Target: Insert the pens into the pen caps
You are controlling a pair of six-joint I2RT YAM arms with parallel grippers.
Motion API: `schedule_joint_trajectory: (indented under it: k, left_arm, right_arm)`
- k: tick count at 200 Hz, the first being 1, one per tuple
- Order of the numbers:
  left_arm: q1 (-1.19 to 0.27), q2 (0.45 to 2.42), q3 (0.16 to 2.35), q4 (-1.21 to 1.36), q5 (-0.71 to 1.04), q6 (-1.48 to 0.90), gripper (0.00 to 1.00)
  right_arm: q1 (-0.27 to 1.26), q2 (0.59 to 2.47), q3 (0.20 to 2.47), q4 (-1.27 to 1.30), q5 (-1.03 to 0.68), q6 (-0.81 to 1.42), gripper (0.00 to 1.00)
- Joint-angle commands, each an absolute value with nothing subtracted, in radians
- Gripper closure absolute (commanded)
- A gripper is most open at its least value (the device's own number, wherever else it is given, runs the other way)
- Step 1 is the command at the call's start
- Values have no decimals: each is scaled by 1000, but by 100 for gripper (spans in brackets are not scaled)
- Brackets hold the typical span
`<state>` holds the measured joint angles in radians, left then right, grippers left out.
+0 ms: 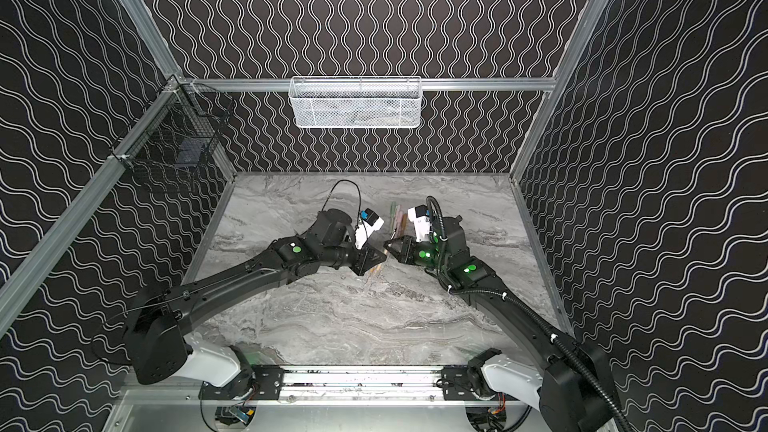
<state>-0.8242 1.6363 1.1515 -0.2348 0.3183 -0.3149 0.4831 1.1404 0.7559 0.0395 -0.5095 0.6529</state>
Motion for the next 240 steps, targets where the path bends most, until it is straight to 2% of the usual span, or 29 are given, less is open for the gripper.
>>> schedule_joint_trajectory:
  k: [1, 34, 42, 58, 78, 151, 171, 185, 200, 240]
  left_arm:
    - [-821, 1643, 1157, -208, 347, -322, 96]
    - [-821, 1650, 1154, -208, 384, -314, 65]
    - [-821, 1652, 1151, -209, 383, -314, 62]
    - [-821, 1652, 1148, -208, 381, -314, 61]
    - [-821, 1657, 1148, -209, 377, -317, 64]
    - [-818, 1655, 1158, -188, 366, -326, 89]
    - [-816, 1644, 1147, -172, 350, -332, 96]
    - [-816, 1625, 1128, -152, 319, -342, 98]
    - [-805, 1591, 1101, -127, 278, -358, 99]
    - [-710, 1478, 1043, -144, 172, -406, 98]
  right_arm:
    - [485, 1138, 770, 58, -507, 663, 91]
    - [486, 1129, 775, 43, -485, 655, 94]
    - [486, 1130, 777, 40, -485, 651, 94]
    - [486, 1129, 783, 38, -486, 649, 94]
    - [485, 1132, 785, 45, -492, 653, 95]
    - [497, 1154, 796, 52, -525, 658, 94]
    - [499, 1155, 799, 48, -528, 658, 87]
    - [501, 1150, 810, 37, -531, 654, 75]
    - [502, 1132, 844, -27, -499, 612, 68]
    - [501, 1048, 868, -140, -344, 571, 63]
